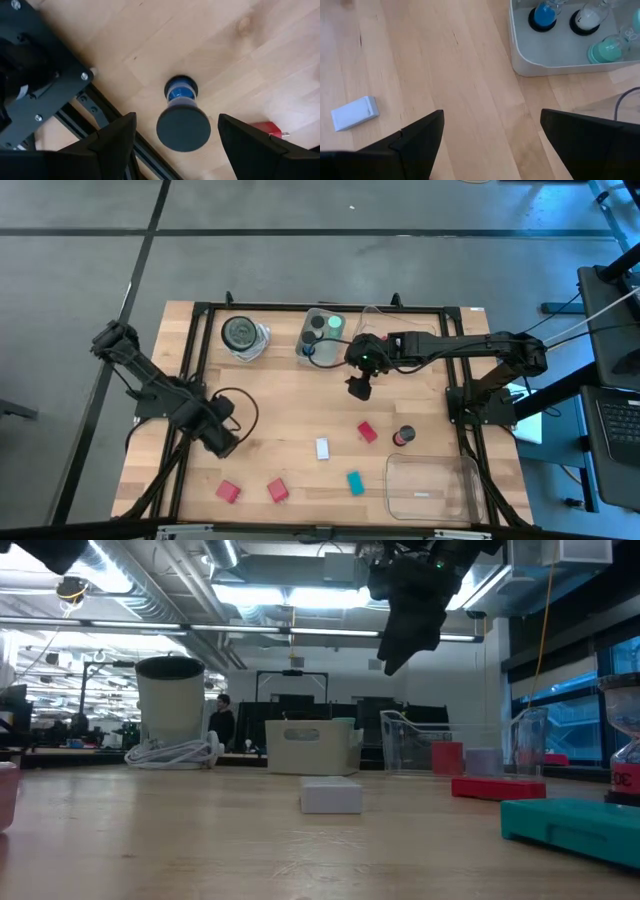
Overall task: Pick & Place Office items
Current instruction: Put the blue hourglass into the gray bin
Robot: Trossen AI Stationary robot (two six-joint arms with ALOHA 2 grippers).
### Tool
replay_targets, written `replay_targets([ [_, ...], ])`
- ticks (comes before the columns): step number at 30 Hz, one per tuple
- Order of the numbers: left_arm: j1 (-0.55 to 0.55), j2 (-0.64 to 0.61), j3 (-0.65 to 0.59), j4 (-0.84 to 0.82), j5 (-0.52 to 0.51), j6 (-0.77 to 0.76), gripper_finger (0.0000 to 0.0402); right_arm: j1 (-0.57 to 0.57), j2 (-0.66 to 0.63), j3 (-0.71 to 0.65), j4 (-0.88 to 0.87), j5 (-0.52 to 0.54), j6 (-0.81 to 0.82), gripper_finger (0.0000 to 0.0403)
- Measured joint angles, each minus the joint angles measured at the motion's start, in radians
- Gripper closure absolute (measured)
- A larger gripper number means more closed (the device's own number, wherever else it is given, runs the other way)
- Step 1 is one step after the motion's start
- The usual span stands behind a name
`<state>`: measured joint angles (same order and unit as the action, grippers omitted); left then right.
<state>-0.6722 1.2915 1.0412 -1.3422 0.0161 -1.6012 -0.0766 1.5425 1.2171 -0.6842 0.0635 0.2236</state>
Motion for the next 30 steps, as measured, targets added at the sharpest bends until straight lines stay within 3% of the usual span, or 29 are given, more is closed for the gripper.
replay_targets([
  [16,-0.163,0.015,0.000,0.057,-0.104,-0.238,0.0123,0.000,0.000,0.000,0.000,0.000,0.050,0.0069],
  [30,-0.190,0.124,0.000,0.060,-0.111,-0.224,0.0123,0.000,0.000,0.000,0.003,0.000,0.046,0.0069],
])
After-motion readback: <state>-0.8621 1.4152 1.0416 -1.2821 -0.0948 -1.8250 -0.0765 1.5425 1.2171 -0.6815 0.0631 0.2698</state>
